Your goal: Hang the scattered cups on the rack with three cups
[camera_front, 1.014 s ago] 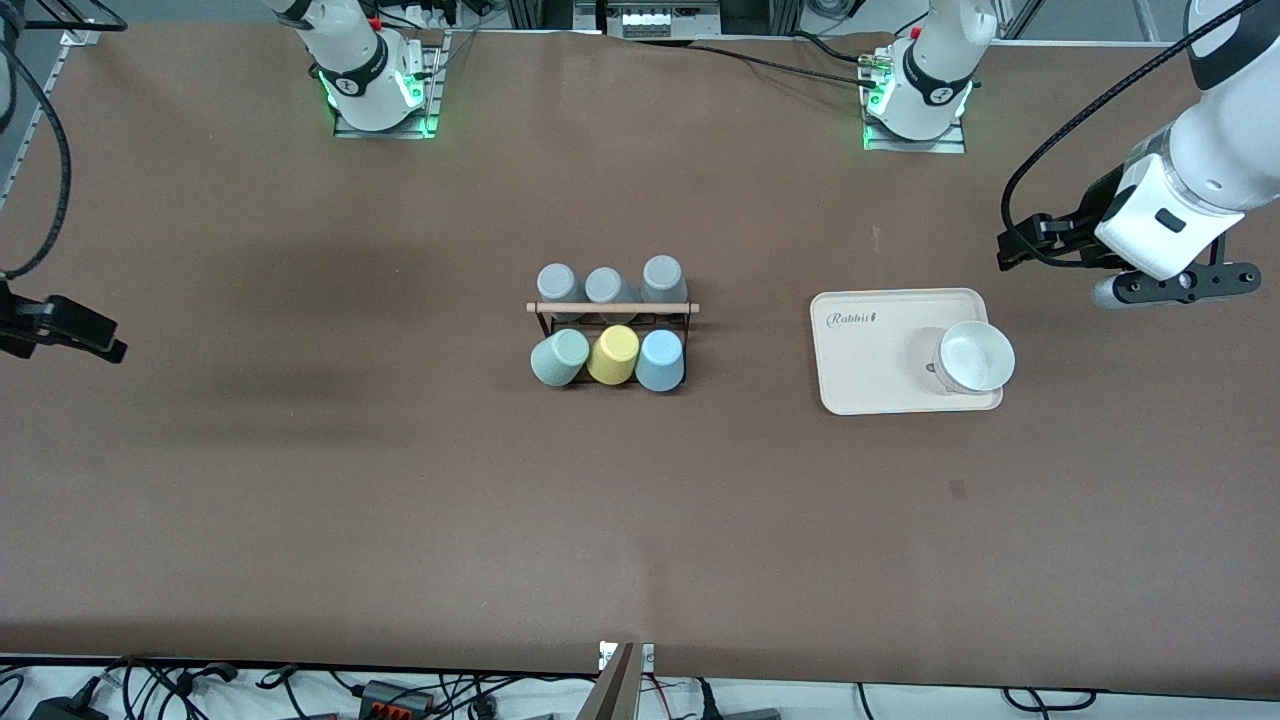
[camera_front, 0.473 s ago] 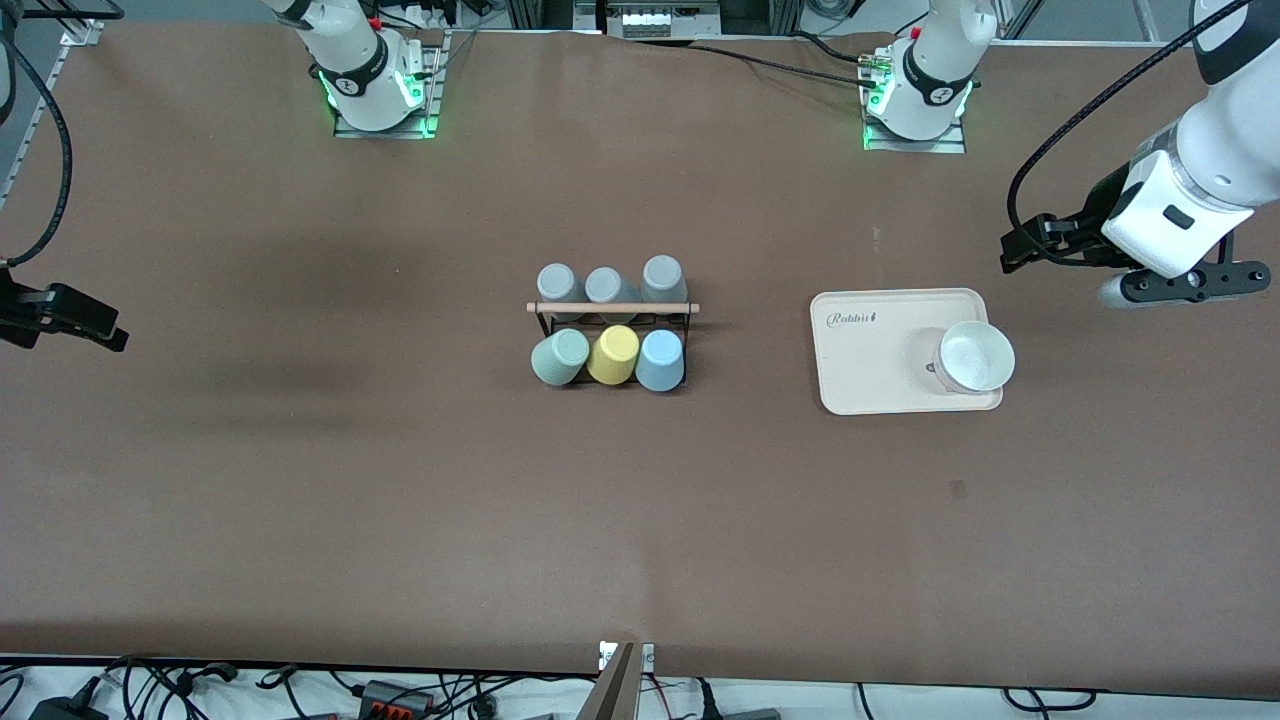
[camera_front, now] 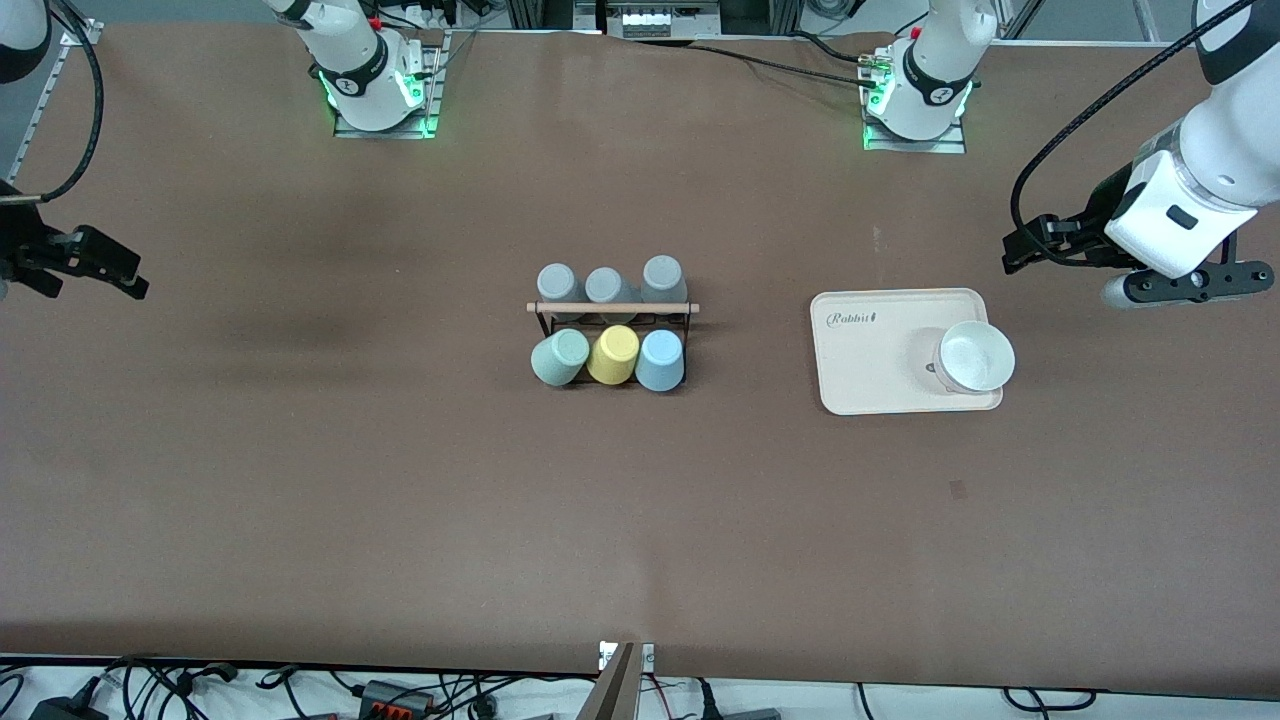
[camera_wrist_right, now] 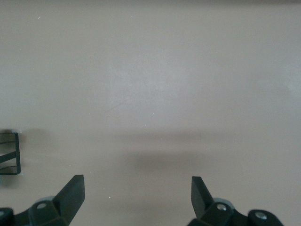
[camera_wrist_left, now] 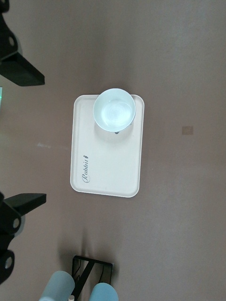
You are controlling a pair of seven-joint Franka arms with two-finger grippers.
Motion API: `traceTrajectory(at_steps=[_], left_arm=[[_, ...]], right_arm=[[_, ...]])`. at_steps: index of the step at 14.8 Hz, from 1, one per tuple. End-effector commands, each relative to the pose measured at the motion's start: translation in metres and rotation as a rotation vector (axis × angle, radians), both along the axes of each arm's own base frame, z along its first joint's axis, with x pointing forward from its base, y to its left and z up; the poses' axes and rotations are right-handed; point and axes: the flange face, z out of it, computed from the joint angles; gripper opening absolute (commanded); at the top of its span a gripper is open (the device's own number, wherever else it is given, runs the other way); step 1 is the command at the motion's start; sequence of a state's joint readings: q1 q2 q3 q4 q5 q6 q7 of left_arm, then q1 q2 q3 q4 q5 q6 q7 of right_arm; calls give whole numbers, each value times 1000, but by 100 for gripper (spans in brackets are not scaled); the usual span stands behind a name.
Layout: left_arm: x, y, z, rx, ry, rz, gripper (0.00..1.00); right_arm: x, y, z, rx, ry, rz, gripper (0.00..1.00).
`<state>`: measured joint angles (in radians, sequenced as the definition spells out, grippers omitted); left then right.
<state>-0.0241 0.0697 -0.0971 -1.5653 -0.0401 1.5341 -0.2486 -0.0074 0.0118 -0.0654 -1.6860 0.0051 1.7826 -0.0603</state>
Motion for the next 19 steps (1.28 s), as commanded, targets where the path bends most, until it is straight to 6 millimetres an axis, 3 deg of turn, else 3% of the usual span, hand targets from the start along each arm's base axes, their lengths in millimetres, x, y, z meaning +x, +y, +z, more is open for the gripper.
traceTrajectory(at_steps=[1, 7, 19], left_arm=[[-6, 3, 9, 9, -13, -10, 100], [-9, 3, 12, 4, -14, -4, 100], [-9, 4, 11, -1, -8, -8, 100]], right_arm=[[-8, 1, -2, -12, -5, 29, 100], [-12, -3, 12, 4, 40, 20, 100], [-9, 4, 14, -7, 16, 15, 100]])
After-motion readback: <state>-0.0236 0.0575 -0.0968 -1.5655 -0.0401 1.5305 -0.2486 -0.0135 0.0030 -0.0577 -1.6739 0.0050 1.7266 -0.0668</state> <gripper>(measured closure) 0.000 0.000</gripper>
